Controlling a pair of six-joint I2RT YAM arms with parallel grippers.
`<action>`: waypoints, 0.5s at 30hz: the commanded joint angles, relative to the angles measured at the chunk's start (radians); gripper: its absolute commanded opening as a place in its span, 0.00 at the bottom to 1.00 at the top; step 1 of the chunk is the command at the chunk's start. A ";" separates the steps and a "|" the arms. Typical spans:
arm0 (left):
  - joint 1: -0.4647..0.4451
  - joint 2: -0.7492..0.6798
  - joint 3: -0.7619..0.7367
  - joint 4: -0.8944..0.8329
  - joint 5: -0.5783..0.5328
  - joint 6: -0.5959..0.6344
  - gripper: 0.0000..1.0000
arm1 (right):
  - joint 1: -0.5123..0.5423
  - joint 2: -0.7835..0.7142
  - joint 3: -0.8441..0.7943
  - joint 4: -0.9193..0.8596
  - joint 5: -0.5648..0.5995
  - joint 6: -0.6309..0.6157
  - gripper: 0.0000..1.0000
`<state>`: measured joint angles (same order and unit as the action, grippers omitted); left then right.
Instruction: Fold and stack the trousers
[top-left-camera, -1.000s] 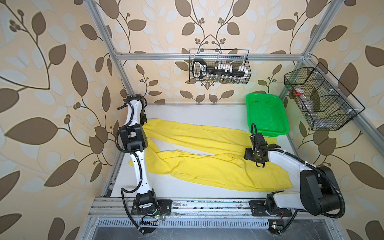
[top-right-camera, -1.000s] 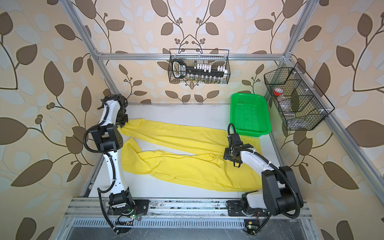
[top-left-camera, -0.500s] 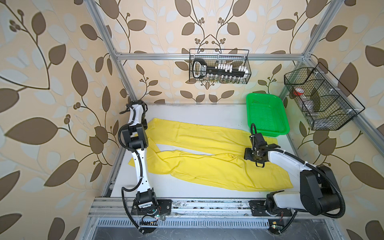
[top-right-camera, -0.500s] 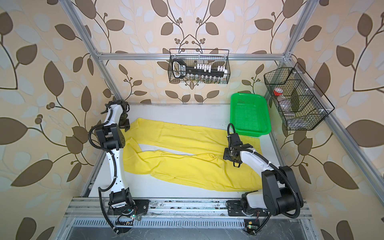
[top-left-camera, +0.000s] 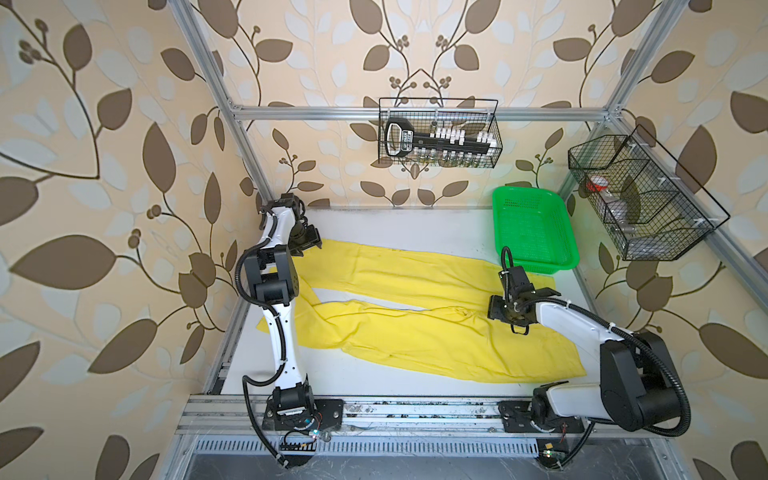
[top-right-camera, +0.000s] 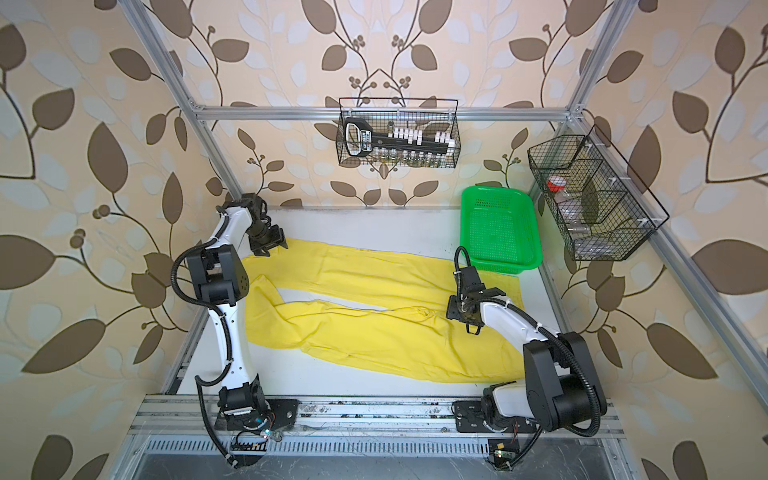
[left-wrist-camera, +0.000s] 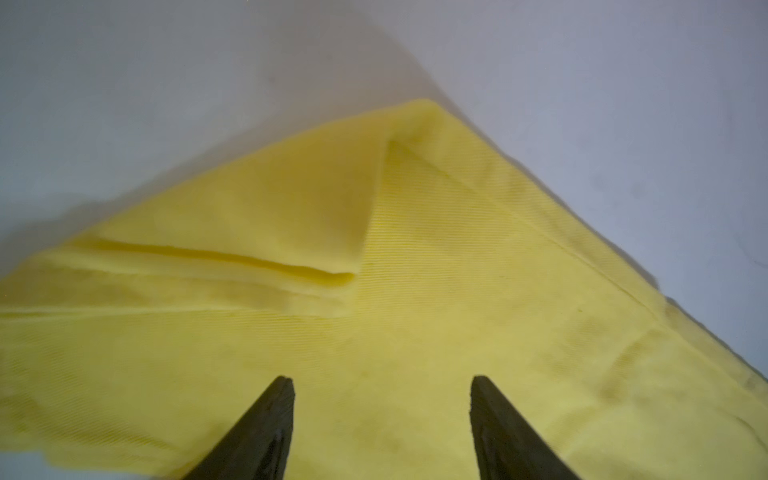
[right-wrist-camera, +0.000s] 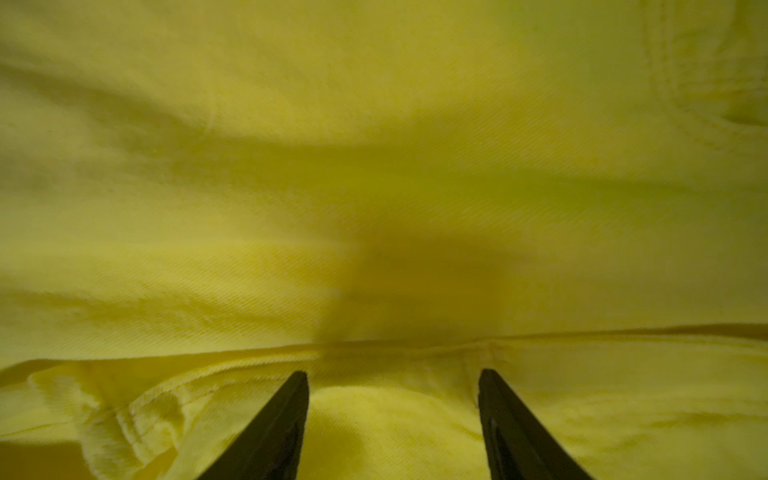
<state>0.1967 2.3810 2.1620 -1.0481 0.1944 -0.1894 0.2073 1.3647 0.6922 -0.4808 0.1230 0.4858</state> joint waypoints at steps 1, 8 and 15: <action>0.007 0.044 0.030 0.081 0.080 -0.067 0.63 | -0.004 -0.011 -0.005 0.001 -0.008 0.005 0.66; 0.009 0.120 0.105 0.116 0.039 -0.092 0.56 | -0.003 -0.009 -0.016 0.008 -0.015 0.010 0.66; 0.034 0.137 0.170 0.136 -0.106 -0.069 0.55 | -0.008 -0.010 -0.023 0.008 -0.015 0.008 0.66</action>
<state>0.2092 2.5183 2.2826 -0.9211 0.1772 -0.2649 0.2008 1.3647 0.6903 -0.4725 0.1154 0.4862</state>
